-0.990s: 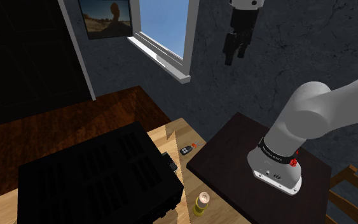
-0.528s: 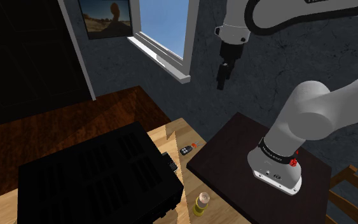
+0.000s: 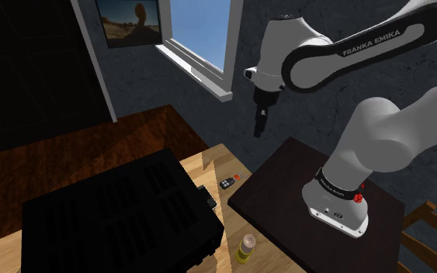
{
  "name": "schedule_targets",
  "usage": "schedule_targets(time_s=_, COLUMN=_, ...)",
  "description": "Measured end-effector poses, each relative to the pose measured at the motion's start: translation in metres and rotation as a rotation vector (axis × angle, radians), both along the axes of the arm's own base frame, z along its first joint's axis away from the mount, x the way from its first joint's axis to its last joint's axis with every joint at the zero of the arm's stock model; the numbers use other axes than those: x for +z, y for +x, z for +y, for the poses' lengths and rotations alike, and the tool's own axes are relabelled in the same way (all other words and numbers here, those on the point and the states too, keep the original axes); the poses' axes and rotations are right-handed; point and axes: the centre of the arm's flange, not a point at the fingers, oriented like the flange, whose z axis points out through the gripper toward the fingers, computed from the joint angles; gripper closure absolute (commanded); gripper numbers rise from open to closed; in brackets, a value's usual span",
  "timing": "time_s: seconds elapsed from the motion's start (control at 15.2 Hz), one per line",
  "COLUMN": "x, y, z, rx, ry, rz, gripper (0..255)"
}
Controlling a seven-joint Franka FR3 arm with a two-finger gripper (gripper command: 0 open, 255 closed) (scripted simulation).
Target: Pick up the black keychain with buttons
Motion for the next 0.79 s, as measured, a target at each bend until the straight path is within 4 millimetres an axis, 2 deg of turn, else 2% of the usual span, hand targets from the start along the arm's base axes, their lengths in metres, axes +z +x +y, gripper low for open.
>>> schedule_targets(time_s=0.79, x=-0.149, y=-0.007, z=0.050, rx=0.427, ry=0.040, rz=-0.052, gripper=0)
